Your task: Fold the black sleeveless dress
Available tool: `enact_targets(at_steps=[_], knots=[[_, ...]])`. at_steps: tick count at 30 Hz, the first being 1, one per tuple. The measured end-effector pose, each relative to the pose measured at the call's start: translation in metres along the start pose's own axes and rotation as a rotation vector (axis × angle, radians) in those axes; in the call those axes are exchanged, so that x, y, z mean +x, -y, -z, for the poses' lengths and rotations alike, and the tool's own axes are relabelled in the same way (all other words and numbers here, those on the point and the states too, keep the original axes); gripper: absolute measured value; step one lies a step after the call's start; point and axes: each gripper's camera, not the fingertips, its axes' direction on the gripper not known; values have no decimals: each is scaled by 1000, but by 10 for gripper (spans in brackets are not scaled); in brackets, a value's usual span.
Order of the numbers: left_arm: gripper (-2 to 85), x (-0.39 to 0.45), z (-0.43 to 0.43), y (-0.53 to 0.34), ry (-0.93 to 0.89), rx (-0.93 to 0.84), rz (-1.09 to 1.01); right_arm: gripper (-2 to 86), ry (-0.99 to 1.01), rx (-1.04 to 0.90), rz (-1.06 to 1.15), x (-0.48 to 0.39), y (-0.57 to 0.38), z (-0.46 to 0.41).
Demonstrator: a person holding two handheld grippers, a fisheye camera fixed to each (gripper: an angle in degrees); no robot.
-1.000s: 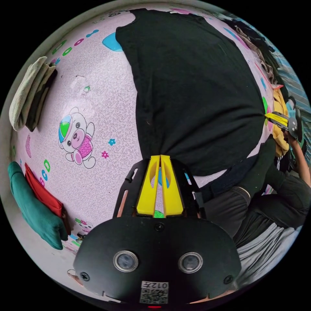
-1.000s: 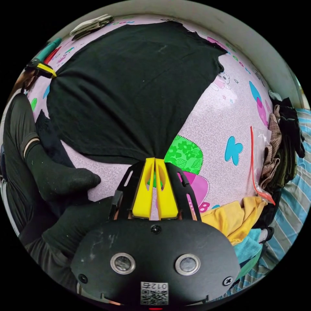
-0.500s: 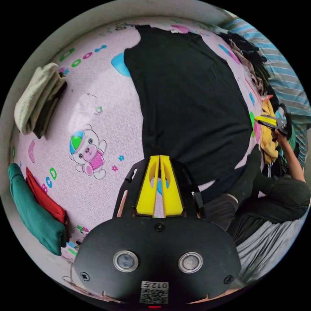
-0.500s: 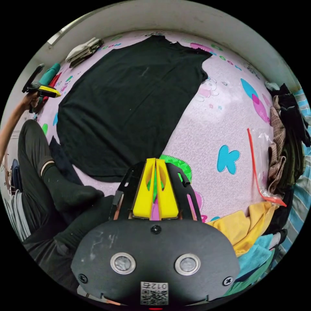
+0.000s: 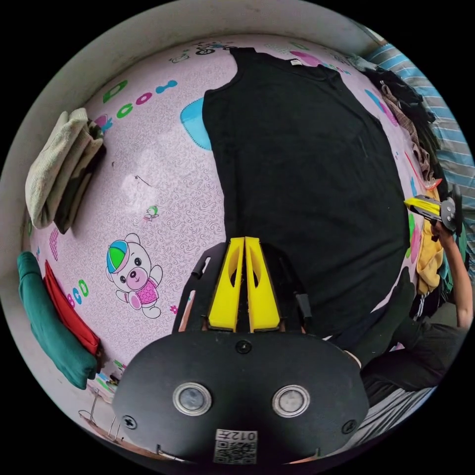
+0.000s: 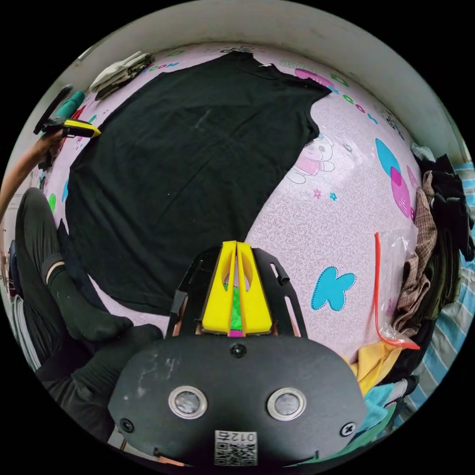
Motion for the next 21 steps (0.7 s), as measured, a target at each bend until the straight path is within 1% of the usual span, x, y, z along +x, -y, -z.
enact_targets(at_steps=[3, 8, 10, 11, 12, 13, 14, 16, 18, 21], knots=[[5, 1, -7, -2, 5, -3, 21, -10, -6, -13, -51, 6, 5, -1], [6, 13, -18, -7, 83, -8, -4, -10, -110, -23, -48, -3, 15, -2], [7, 23, -13, -16, 130, 45, -37, -10, -118, 17, -49, -6, 15, 6], [7, 27, -10, -19, 120, 72, -48, -10, -79, 61, -27, -10, 14, 13], [7, 37, -6, -26, 63, 120, -71, -10, -46, 78, -12, -13, 14, 16], [7, 50, -7, -31, -15, 136, -126, -10, 28, 83, 23, -18, 16, 18], [7, 58, -10, -34, -47, 127, -160, -10, 86, 58, 63, -25, 18, 15], [7, 91, -27, -43, -117, 65, -281, -10, 121, 21, 119, -36, 21, 8], [7, 111, -43, -49, -140, 1, -364, -10, 127, -10, 174, -45, 23, 2], [7, 130, -67, -59, -86, -77, -435, -10, 93, -47, 222, -50, 24, -6]])
